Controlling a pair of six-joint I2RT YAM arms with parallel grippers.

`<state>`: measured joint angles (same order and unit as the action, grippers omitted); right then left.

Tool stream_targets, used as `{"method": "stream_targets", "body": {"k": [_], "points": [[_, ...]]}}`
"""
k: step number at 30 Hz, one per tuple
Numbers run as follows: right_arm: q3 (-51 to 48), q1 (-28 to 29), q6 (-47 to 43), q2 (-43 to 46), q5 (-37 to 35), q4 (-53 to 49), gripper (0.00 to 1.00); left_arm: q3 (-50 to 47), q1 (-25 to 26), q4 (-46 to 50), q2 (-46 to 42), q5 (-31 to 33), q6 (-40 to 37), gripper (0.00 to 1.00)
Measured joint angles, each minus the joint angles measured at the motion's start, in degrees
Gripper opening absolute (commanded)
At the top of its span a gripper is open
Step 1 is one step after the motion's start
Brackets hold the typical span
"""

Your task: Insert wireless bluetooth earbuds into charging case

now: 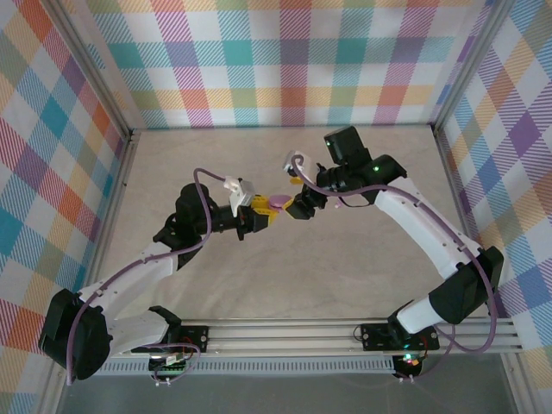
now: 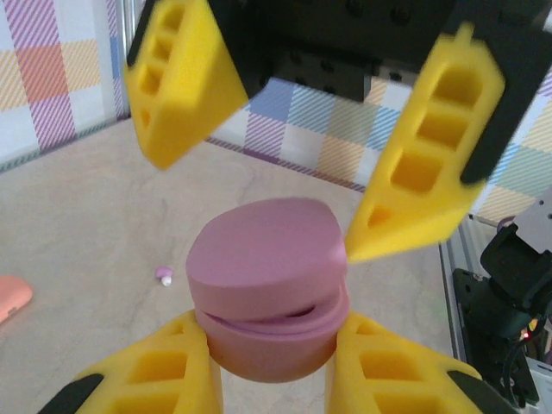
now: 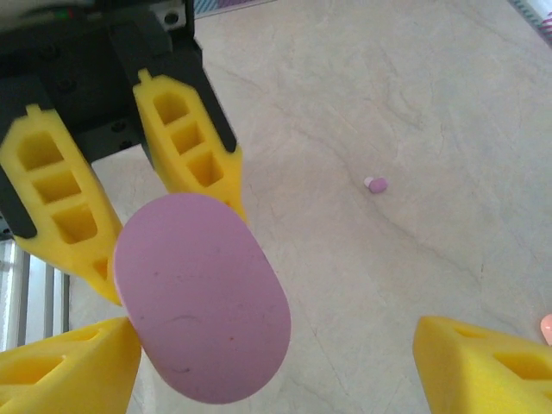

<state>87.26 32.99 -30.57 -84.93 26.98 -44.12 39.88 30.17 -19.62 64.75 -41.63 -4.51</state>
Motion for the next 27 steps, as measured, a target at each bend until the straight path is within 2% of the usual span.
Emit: {"method": "stream_targets", "body": {"k": [7,16,22,27], "points": [[0.6,-2.3,2.2,0.0,-3.4,2.2,0.82,-0.9,0.1,0.4,-0.8,-1.6,-0.2,0.19],[0.9,-2.4,5.4,-0.2,-3.6,2.2,0.83,-1.1,0.1,0.6,-1.2,-0.6,-0.2,0.19],[-1.3,-3.2,11.5,3.2,-4.5,3.9,0.85,-1.3,0.1,1.7,-1.2,1.7,-0.2,0.19],[-2.6,-6.4,19.0,8.3,-4.9,4.3,0.86,-1.9,0.1,1.7,-1.2,3.2,-0.2,0.19]]}}
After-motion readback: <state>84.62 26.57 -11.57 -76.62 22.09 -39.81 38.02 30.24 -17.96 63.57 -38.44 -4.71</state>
